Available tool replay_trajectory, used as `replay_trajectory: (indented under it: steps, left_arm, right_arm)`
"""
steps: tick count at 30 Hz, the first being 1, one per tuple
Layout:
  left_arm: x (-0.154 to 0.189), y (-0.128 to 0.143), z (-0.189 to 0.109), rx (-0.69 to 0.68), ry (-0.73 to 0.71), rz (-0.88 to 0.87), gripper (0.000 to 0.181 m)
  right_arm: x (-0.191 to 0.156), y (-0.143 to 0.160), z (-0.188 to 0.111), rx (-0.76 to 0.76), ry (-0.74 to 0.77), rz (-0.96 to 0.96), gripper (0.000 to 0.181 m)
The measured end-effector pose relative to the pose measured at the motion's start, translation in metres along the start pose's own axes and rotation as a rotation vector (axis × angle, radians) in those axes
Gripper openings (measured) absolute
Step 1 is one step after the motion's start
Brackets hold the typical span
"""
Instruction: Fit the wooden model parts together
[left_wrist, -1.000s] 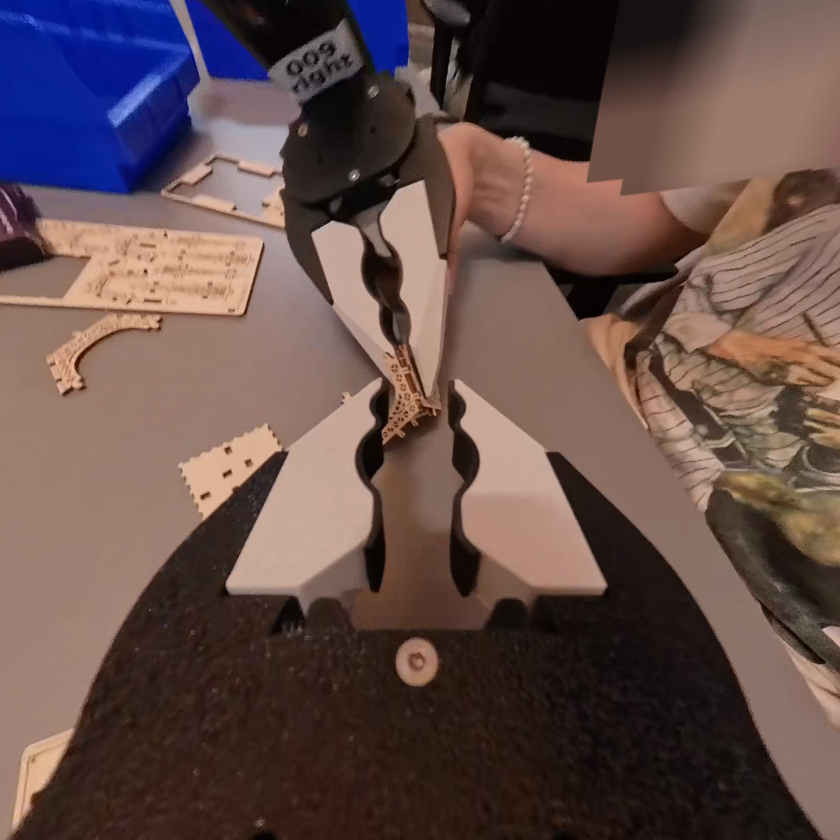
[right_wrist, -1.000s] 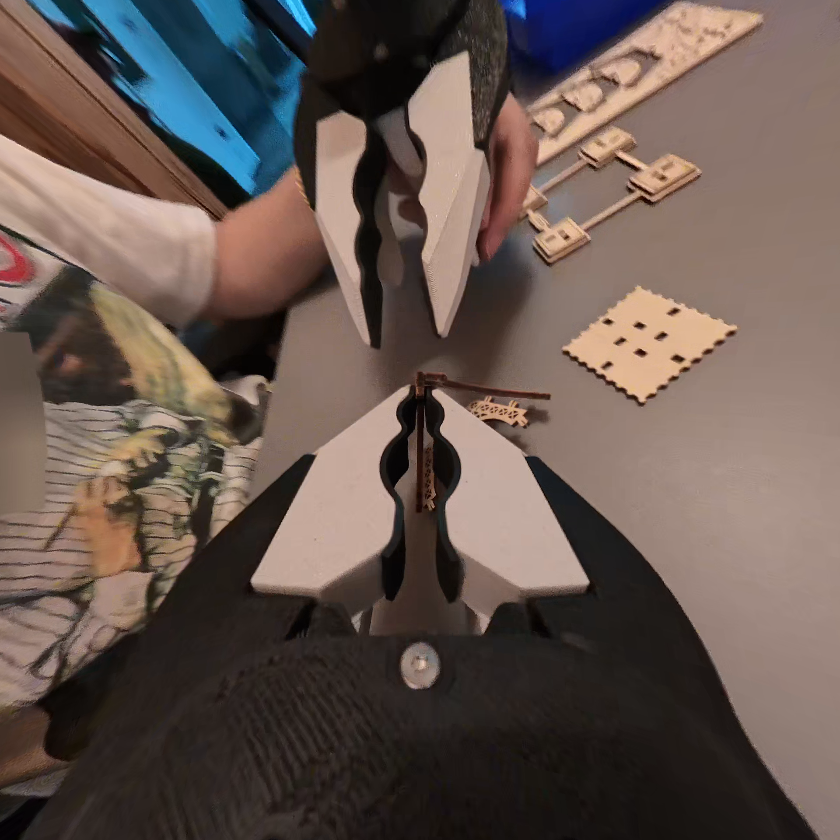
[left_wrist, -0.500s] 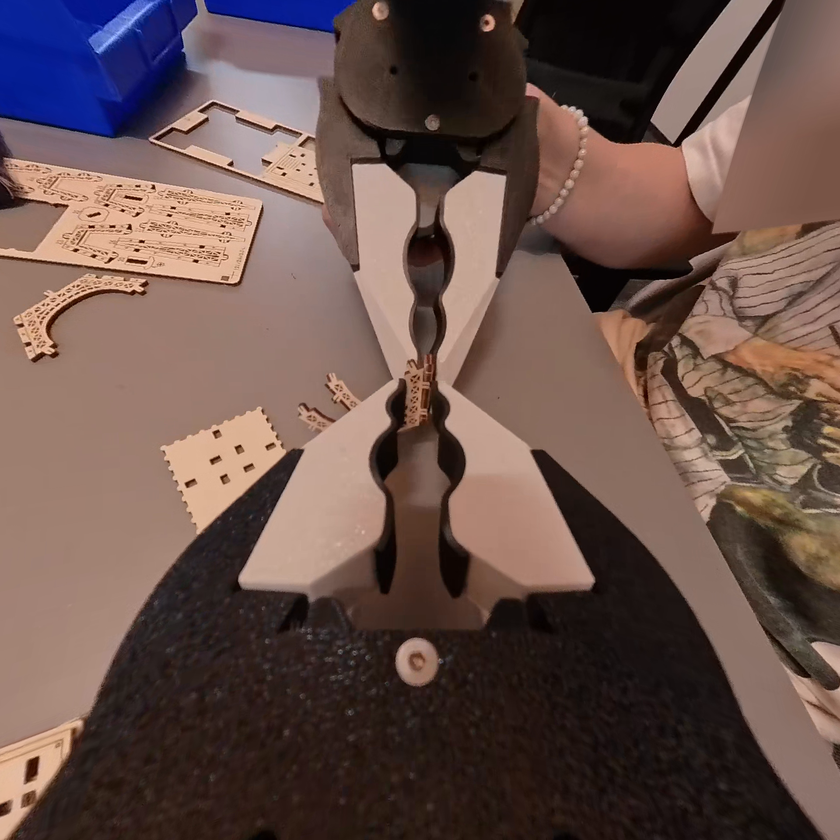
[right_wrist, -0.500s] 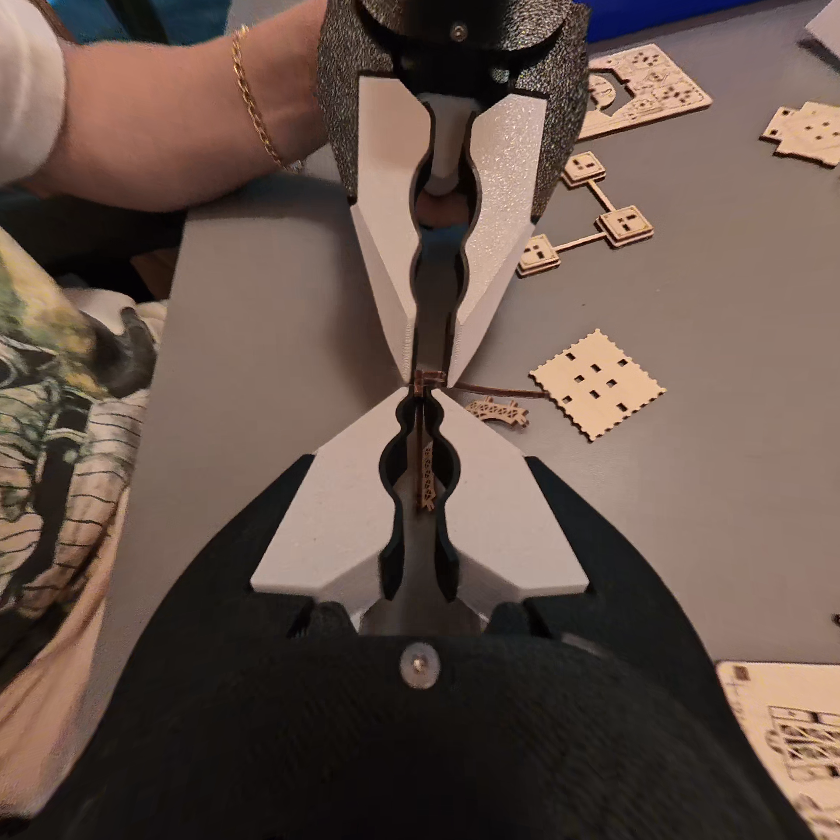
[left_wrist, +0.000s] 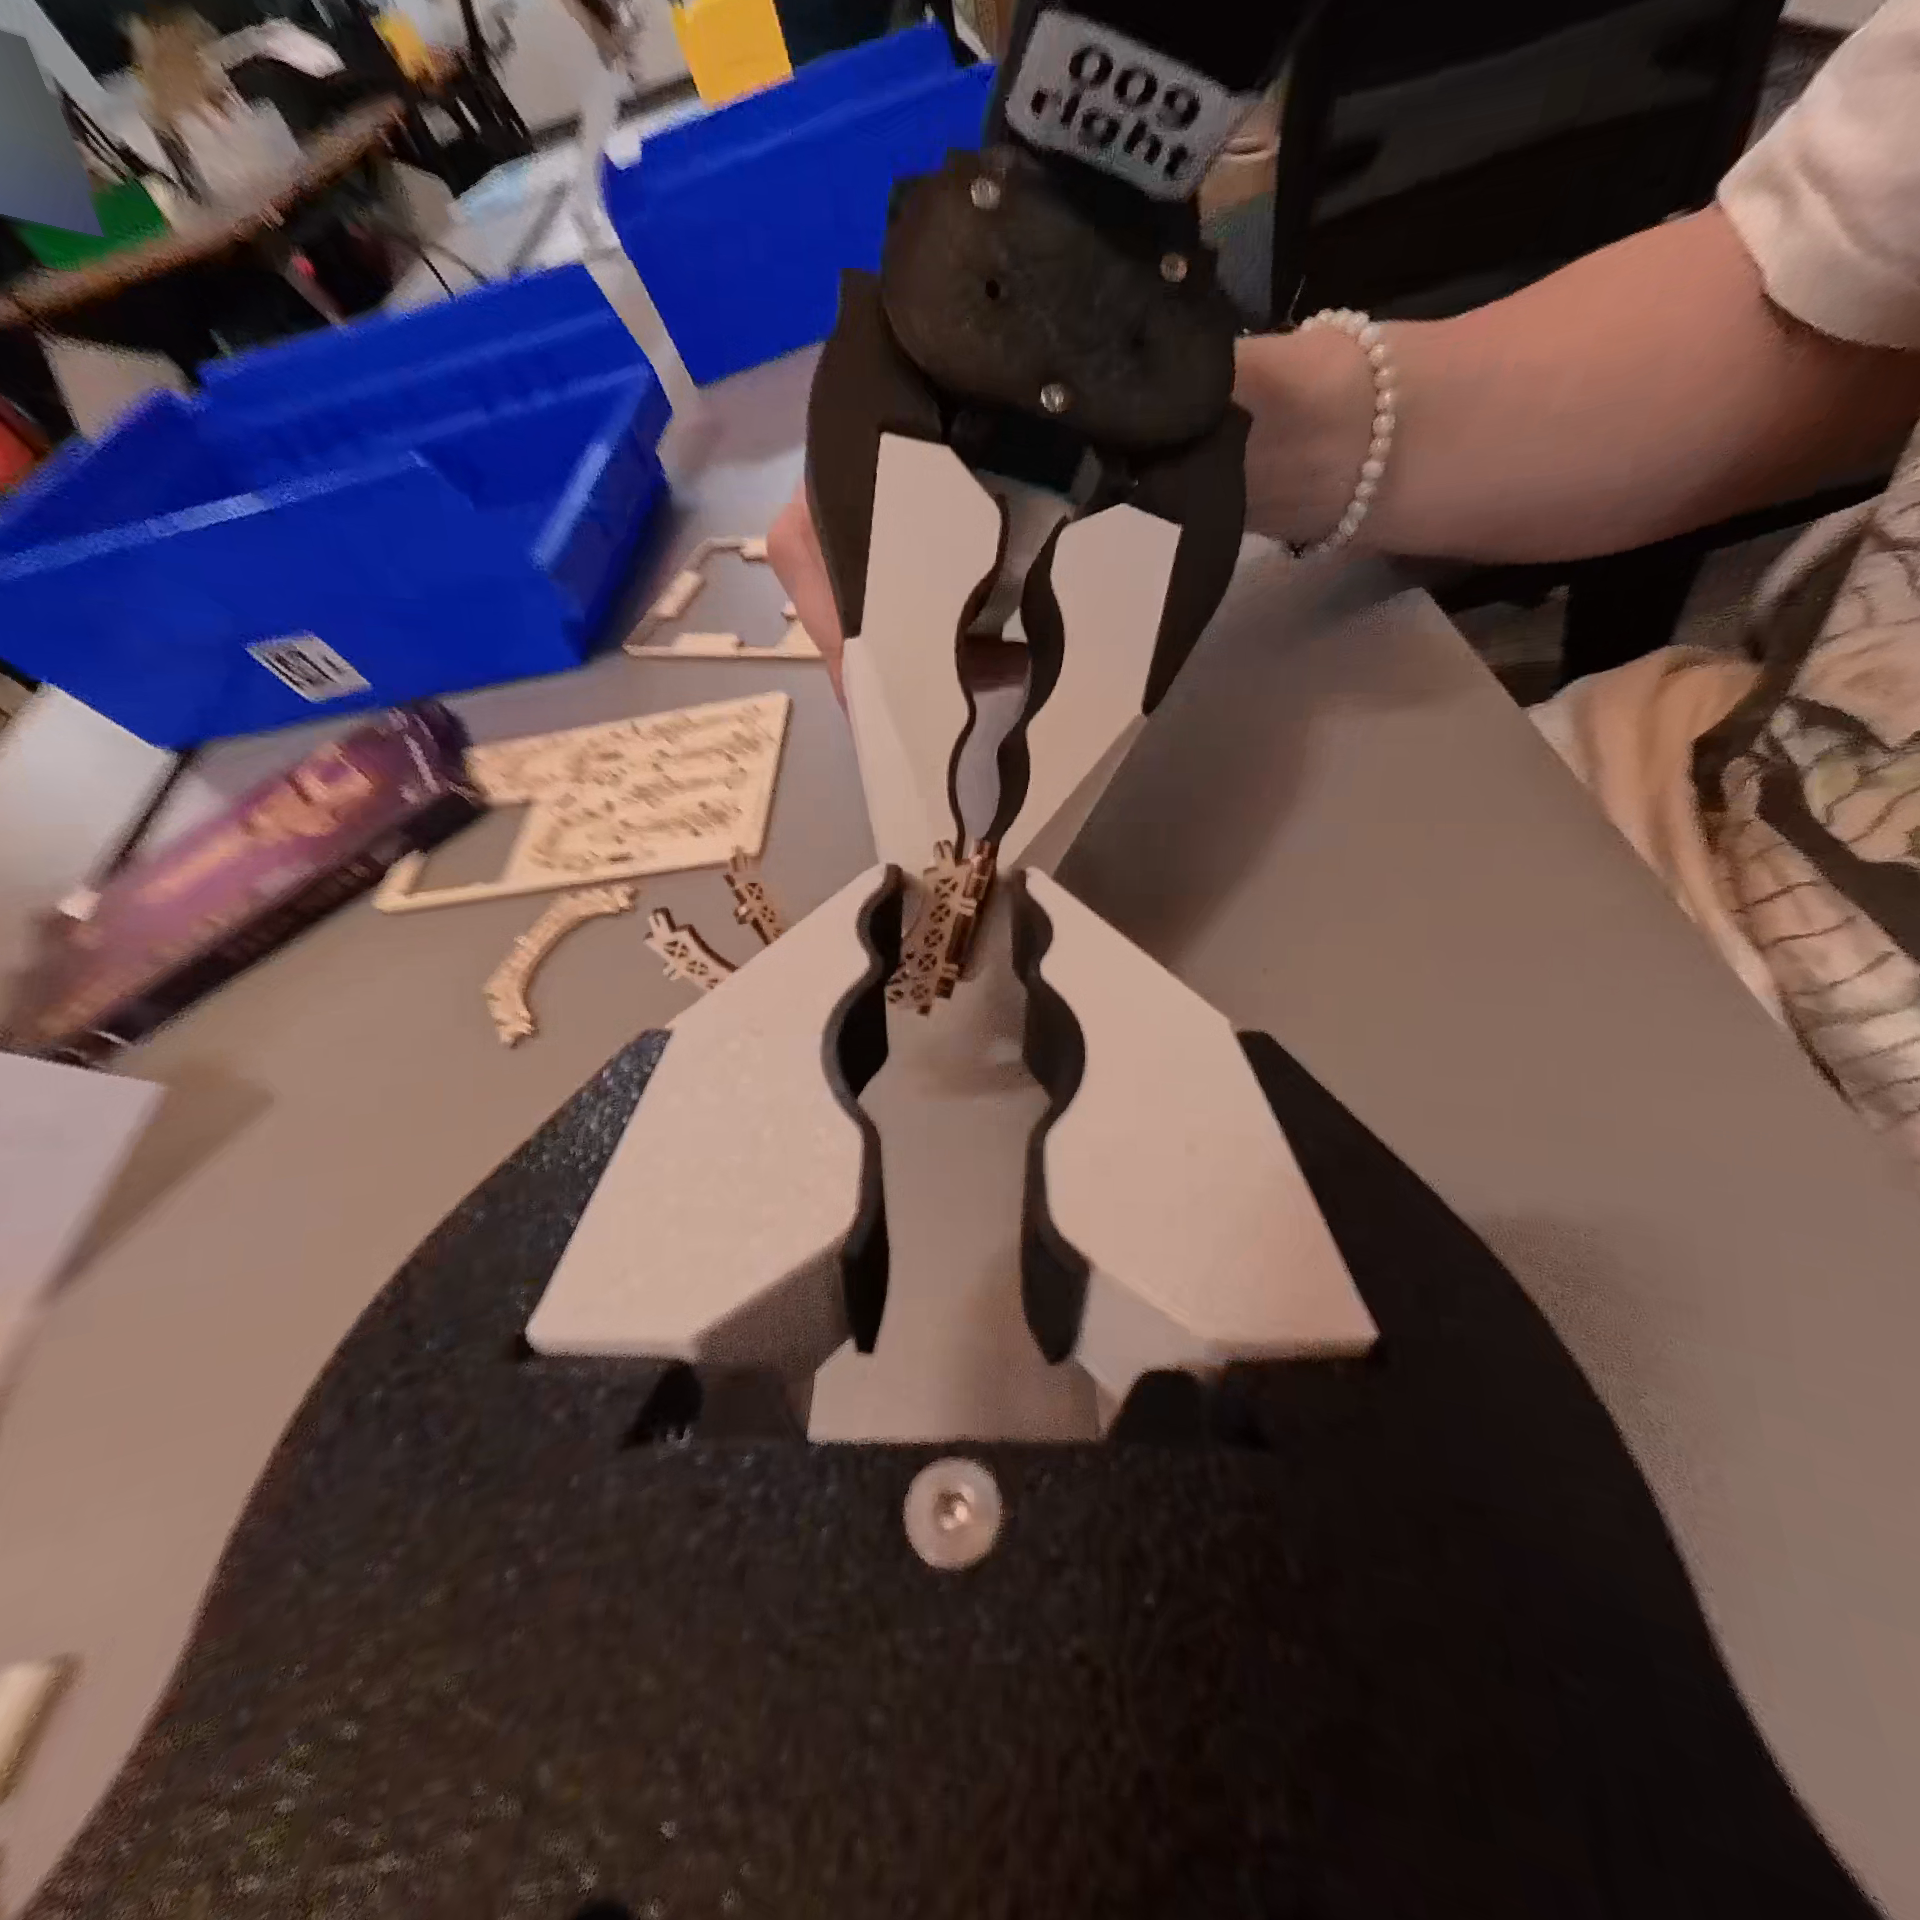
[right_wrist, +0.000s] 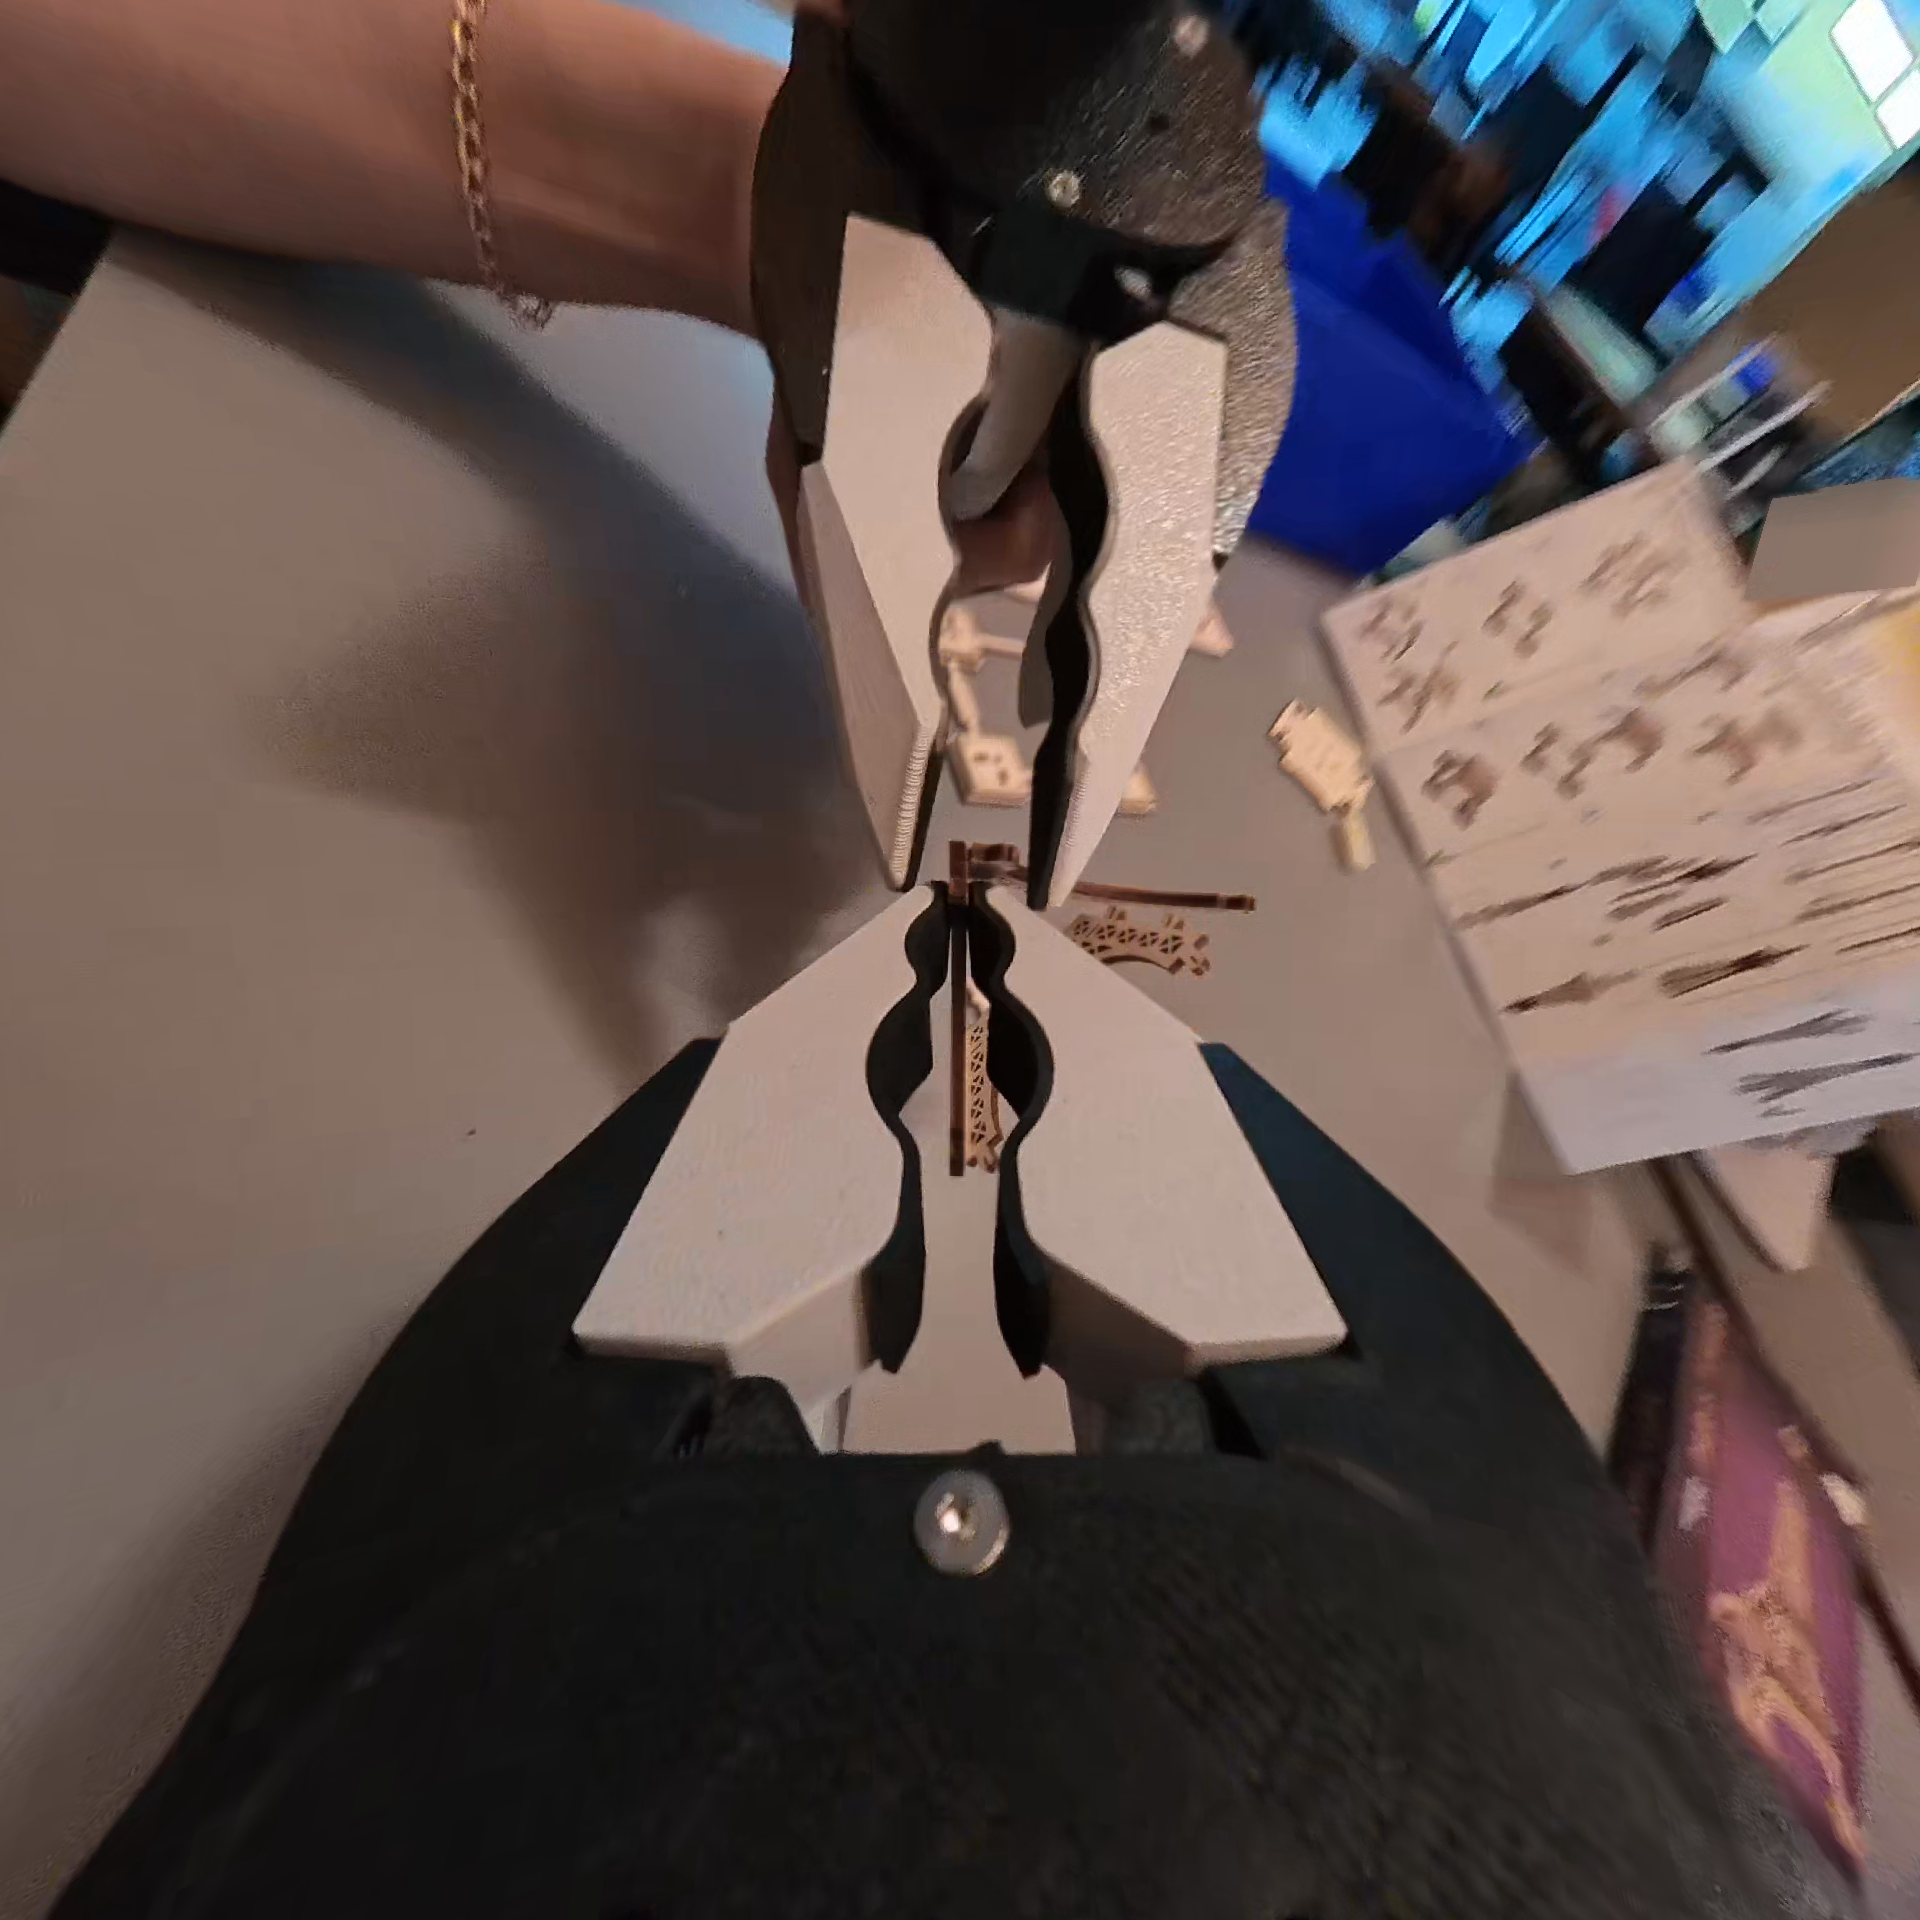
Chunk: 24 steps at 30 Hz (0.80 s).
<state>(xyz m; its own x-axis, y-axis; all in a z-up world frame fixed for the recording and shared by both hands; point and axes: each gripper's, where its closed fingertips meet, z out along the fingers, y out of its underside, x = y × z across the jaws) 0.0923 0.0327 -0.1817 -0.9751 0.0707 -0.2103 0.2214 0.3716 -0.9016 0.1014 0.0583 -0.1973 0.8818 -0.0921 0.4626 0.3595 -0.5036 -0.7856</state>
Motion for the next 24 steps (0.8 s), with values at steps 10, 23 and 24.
replay_trajectory:
  steps: [10, 23, 24]
  left_arm:
    - [-0.003, -0.019, -0.005, 0.004, -0.103, 0.157, 0.010]
    - [-0.007, -0.015, -0.003, -0.094, -0.168, 0.245, 0.008]
    - [-0.007, -0.015, -0.002, -0.094, -0.171, 0.247, 0.007]
  right_arm:
    - [0.012, -0.018, -0.012, 0.124, 0.134, -0.186, 0.001]
    - [0.012, -0.013, -0.010, 0.131, 0.134, -0.150, 0.001]
    - [0.013, -0.012, -0.010, 0.131, 0.135, -0.144, 0.001]
